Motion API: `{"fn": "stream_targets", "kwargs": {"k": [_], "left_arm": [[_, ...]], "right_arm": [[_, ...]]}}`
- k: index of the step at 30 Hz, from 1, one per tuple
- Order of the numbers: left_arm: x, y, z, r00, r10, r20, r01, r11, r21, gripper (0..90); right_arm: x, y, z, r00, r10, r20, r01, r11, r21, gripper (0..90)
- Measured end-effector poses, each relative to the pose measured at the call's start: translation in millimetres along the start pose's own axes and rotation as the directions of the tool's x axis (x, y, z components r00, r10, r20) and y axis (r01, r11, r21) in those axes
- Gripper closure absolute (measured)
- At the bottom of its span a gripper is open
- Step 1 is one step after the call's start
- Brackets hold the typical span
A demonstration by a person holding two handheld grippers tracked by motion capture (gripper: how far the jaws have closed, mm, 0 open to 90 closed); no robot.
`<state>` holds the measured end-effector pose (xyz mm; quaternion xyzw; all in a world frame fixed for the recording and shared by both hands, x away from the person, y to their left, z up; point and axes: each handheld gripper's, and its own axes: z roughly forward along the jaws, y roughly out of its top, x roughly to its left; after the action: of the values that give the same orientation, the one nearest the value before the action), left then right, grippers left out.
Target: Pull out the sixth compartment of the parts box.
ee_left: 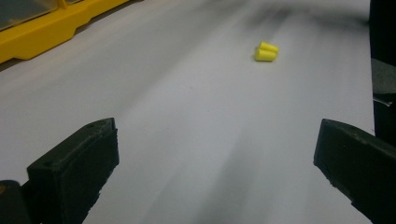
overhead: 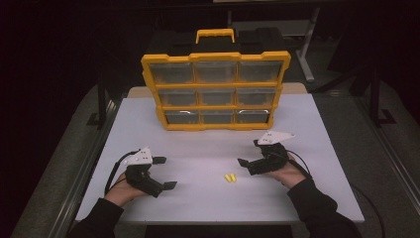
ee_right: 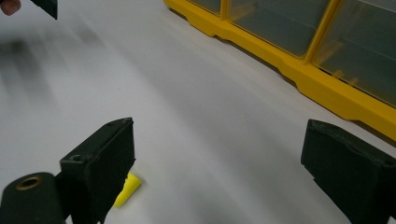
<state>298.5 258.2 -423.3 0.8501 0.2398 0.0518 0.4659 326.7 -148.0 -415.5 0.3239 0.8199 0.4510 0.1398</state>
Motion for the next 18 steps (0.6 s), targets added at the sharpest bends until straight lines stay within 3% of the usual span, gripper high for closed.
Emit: {"fn": "stream_targets", "kwargs": {"k": [18], "left_arm": [[-0.2,0.1,0.4,1.0,0.0,-0.004,0.0,1.0,0.003,0.0]], "right_arm": [[1.5,5.6,8.9,1.0,-0.006,-0.008,0.006,1.0,-0.003,8.8]]}}
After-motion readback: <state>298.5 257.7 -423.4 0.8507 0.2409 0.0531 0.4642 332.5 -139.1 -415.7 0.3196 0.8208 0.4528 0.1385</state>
